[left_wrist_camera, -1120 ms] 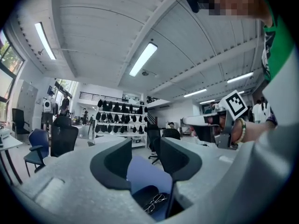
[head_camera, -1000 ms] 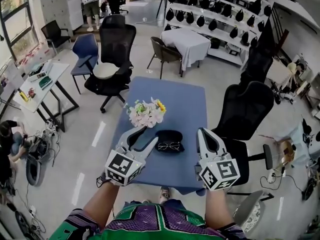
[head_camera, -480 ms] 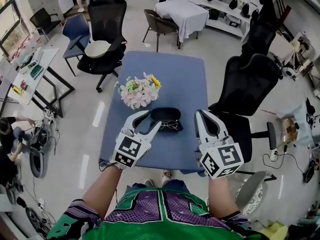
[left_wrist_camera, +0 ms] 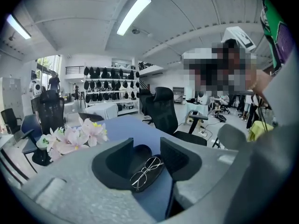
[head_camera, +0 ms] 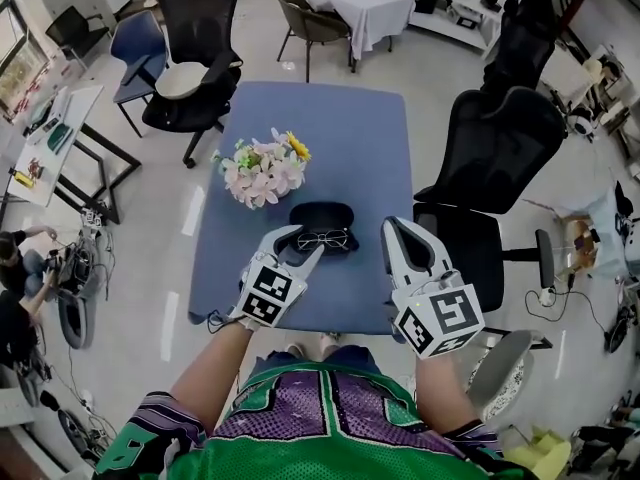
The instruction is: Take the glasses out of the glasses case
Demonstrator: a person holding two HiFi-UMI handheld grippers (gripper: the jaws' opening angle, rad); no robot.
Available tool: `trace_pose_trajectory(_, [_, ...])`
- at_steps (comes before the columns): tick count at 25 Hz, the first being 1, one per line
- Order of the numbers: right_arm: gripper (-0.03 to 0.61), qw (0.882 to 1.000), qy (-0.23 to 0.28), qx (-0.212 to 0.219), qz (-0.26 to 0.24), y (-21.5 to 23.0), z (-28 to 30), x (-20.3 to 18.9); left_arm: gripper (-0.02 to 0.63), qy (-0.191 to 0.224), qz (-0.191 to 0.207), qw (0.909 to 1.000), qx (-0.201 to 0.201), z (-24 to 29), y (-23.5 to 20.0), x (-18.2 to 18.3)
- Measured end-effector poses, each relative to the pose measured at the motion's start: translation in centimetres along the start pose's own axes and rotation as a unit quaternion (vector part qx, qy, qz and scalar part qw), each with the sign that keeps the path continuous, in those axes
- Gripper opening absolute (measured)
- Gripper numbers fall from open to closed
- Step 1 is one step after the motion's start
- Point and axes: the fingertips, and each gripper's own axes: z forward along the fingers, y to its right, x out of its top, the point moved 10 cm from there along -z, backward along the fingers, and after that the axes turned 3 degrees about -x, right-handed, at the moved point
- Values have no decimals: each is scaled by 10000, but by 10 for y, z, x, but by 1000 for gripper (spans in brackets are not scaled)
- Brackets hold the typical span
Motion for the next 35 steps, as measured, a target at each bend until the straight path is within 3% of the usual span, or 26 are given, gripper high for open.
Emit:
trace_pose_trajectory(9, [3, 9997, -222, 70, 53, 17, 14, -15, 187, -616, -263, 9977, -84, 48, -6, -43])
trace_pose_trajectory(20, [3, 9988, -453, 185, 36, 32, 24, -28, 186, -1243, -212, 9920, -107, 88, -8, -77])
trace_pose_trajectory(30, [3, 9984, -506, 229, 82, 39, 32, -32, 176, -1578, -114, 9874, -45, 105, -15, -91])
trace_pose_trajectory(35, [3, 9984, -480, 292, 73, 38, 32, -30, 176, -1785, 246, 9836, 25, 109, -10, -90])
